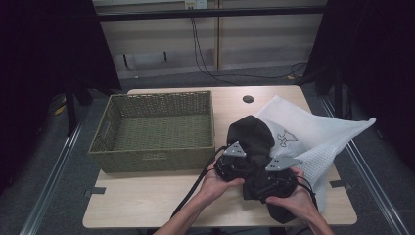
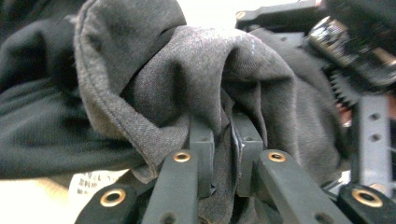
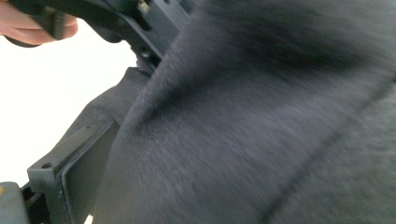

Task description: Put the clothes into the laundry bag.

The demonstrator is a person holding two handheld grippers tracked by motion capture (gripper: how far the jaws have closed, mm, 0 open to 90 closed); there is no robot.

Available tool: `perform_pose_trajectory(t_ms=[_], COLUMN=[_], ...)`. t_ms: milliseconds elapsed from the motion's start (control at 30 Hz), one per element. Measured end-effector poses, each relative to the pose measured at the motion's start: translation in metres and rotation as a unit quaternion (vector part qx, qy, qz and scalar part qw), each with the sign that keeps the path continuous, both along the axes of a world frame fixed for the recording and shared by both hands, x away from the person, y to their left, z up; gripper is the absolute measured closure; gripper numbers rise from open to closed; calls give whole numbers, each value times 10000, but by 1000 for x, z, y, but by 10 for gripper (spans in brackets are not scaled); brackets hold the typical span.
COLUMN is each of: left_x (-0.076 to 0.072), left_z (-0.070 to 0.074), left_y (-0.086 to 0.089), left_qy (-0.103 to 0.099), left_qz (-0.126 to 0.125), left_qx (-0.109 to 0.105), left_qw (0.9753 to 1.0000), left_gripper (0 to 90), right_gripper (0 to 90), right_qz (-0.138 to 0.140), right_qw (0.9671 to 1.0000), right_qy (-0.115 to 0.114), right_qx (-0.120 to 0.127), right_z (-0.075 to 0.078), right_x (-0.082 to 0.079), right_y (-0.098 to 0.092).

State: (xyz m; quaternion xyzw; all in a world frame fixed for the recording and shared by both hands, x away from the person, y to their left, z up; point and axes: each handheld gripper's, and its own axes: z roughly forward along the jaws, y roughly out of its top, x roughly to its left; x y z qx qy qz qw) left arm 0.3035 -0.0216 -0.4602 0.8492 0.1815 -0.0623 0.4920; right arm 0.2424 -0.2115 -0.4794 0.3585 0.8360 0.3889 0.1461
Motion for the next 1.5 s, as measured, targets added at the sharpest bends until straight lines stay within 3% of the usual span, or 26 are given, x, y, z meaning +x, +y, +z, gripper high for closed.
perform_pose_trajectory(t_ms=[67, 133, 200, 267, 333, 467, 567, 633, 700, 767, 900, 967, 1100, 1200, 1333, 1433, 1500], left_x=[0, 1, 2, 3, 3, 3, -3, -6, -8, -5, -3, -1, 1, 5, 7, 9, 9], left_z=[0, 0, 1, 2, 2, 5, 8, 12, 14, 12, -8, -18, -30, -35, -41, -46, -47], left_y=[-1, 1, 3, 4, 8, 20, 35, 49, 64, 76, 73, 64, 46, 38, 27, 22, 20], left_qy=[3, 85, 204, 141, 175, 97, -152, -278, -427, -424, -317, -197, -228, -118, -123, -80, -85], left_qz=[23, 17, 74, 76, 99, -2, 48, 128, 257, 293, 307, 229, 144, 184, 241, 359, 380], left_qx=[-58, -151, -262, -263, -369, -739, -811, -986, -956, -900, -399, -367, -161, -162, 44, 179, 261], left_qw=[10000, 9998, 9994, 9995, 9991, 9972, 9966, 9947, 9942, 9946, 9982, 9989, 9995, 9996, 9996, 9992, 9989], left_gripper=[824, 824, 823, 820, 810, 727, 621, 584, 592, 613, 703, 650, 530, 447, 377, 422, 582], right_gripper=[37, 161, 355, 430, 479, 579, 599, 602, 603, 604, 604, 605, 604, 604, 604, 603, 603], right_qz=[-55, -210, -364, -398, -442, -480, -491, -502, -504, -501, -528, -516, -497, -481, -439, -431, -422], right_qw=[9998, 9991, 9987, 9988, 9982, 9981, 9975, 9968, 9958, 9947, 9929, 9929, 9929, 9928, 9931, 9930, 9929], right_qy=[-42, -182, -283, -273, -351, -361, -292, -268, -255, -259, -282, -299, -306, -320, -336, -345, -366], right_qx=[-208, -317, -201, -41, -221, 155, 412, 556, 720, 860, 1028, 1025, 1032, 1053, 1034, 1042, 1047], right_z=[-1, -1, 1, 2, 3, 10, 14, 17, 20, 23, 28, 28, 29, 30, 30, 32, 32], right_x=[1, 2, 4, 6, 5, 5, 7, 7, 7, 6, 5, 5, 3, 1, -1, -2, -4], right_y=[4, 5, -1, -6, -3, -14, -22, -27, -32, -37, -43, -43, -43, -44, -44, -43, -44])
